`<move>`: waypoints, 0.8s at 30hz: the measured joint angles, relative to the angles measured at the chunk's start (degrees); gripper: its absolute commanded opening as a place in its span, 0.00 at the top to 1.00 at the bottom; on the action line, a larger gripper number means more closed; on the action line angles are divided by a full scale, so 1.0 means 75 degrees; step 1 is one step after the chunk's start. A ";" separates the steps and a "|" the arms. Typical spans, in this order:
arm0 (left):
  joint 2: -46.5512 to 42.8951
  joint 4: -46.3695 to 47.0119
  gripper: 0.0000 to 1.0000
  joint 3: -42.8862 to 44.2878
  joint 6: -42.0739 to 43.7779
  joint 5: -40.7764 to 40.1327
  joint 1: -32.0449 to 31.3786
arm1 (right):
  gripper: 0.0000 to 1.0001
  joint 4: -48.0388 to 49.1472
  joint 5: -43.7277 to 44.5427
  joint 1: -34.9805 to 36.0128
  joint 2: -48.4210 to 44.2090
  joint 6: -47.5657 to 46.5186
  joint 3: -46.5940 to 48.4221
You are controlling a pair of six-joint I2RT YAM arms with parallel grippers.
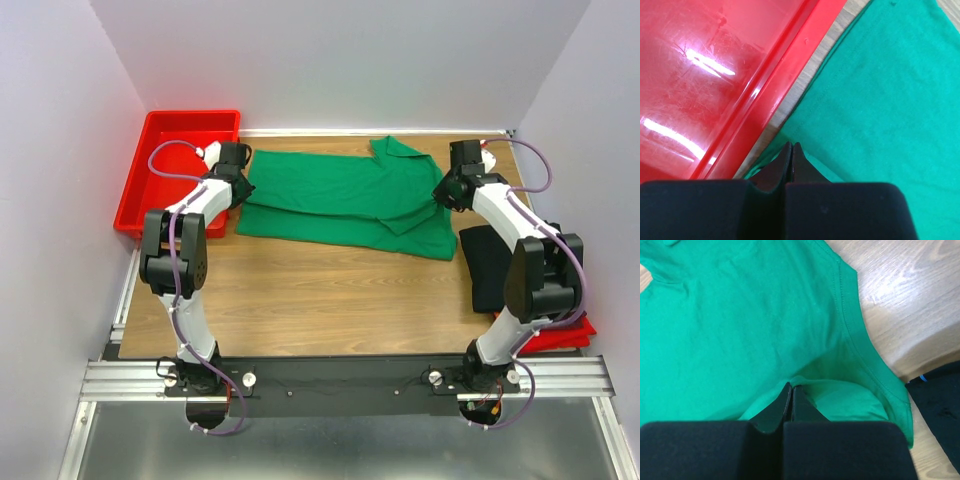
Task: Fold and stack the t-shirts
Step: Fold the tshirt
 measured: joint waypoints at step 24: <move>0.0356 0.0181 0.67 0.0286 0.0370 0.0271 0.0006 | 0.52 0.0204 -0.0490 -0.0379 0.1163 -0.0047 0.0595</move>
